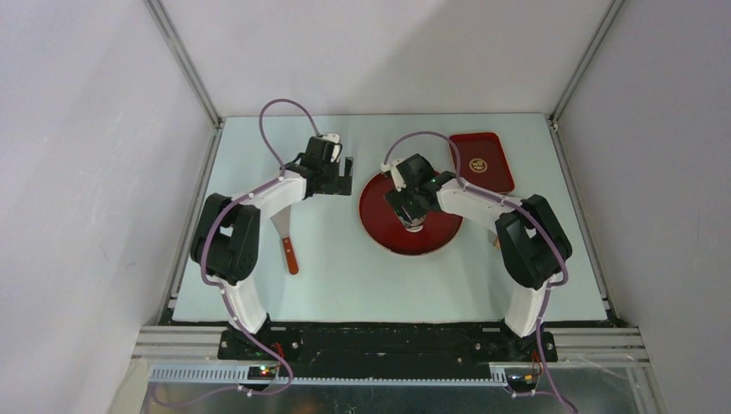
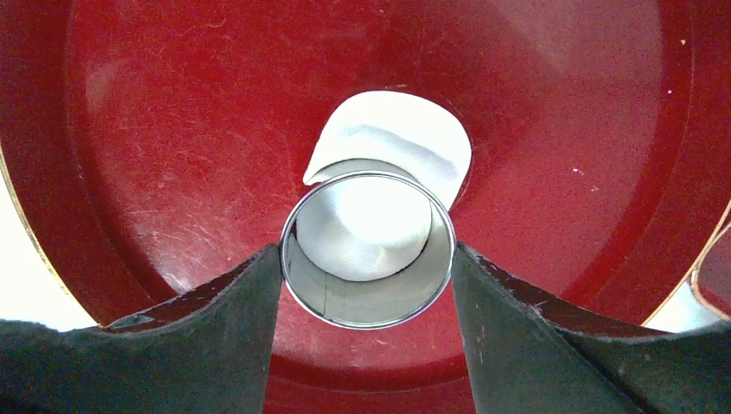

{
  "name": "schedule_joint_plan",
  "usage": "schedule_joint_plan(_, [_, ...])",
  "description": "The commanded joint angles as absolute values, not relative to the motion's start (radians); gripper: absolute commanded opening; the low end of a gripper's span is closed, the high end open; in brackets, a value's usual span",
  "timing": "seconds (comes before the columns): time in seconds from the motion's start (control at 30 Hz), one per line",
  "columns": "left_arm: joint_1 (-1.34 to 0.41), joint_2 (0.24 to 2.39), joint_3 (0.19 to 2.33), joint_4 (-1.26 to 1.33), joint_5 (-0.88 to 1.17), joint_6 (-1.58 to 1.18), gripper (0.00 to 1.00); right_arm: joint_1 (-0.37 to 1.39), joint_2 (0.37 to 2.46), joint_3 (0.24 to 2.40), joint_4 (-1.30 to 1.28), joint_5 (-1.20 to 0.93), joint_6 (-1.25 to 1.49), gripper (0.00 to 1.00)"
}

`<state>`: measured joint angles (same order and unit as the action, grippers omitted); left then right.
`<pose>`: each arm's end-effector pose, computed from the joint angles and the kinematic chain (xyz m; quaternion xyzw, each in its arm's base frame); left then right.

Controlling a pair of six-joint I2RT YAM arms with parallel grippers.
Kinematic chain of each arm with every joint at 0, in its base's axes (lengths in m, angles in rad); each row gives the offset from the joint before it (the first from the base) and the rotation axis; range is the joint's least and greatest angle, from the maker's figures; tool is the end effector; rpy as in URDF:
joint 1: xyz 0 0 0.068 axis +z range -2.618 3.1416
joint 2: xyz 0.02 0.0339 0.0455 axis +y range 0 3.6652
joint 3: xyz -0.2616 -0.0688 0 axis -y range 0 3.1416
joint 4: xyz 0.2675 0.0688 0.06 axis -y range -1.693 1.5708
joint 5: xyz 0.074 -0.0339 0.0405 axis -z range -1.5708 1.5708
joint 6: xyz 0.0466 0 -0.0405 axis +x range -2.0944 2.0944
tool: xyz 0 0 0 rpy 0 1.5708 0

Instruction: Roll out the dumpling wrappers from the dough

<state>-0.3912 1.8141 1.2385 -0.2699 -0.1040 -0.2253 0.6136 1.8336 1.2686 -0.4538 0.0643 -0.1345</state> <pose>0.3900 -0.1556 0.1821 0.0590 0.9320 -0.0612 0.3523 0.3363 0.2332 0.1710 -0.3432 0.8984 0.0346 0.2719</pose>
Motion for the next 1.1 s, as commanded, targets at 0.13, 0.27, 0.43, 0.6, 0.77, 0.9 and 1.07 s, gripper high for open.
schedule_joint_plan(0.13, [-0.387, 1.714, 1.202, -0.225, -0.123, -0.187, 0.97, 0.598, 1.952, 1.335, -0.610, 0.021, -0.362, 0.36])
schedule_joint_plan(0.27, [-0.387, 1.687, 1.172, -0.205, -0.119, -0.179, 0.97, 0.578, 1.974, 1.336, -0.652, -0.065, -0.443, 0.34])
schedule_joint_plan(0.43, [-0.387, 1.651, 1.141, -0.178, -0.118, -0.168, 0.97, 0.546, 1.971, 1.321, -0.629, -0.091, -0.508, 0.34])
schedule_joint_plan(0.6, [-0.387, 1.626, 1.105, -0.150, -0.100, -0.169, 0.97, 0.532, 1.983, 1.321, -0.615, -0.083, -0.616, 0.35])
schedule_joint_plan(0.77, [-0.399, 1.643, 1.087, -0.123, -0.087, -0.182, 0.97, 0.501, 2.030, 1.415, -0.697, -0.128, -0.679, 0.34])
schedule_joint_plan(0.9, [-0.430, 1.664, 1.081, -0.099, -0.148, -0.189, 0.98, 0.488, 2.073, 1.459, -0.720, -0.107, -0.611, 0.33])
schedule_joint_plan(1.07, [-0.475, 1.720, 1.130, -0.096, -0.222, -0.193, 0.99, 0.506, 2.107, 1.479, -0.739, -0.070, -0.442, 0.32])
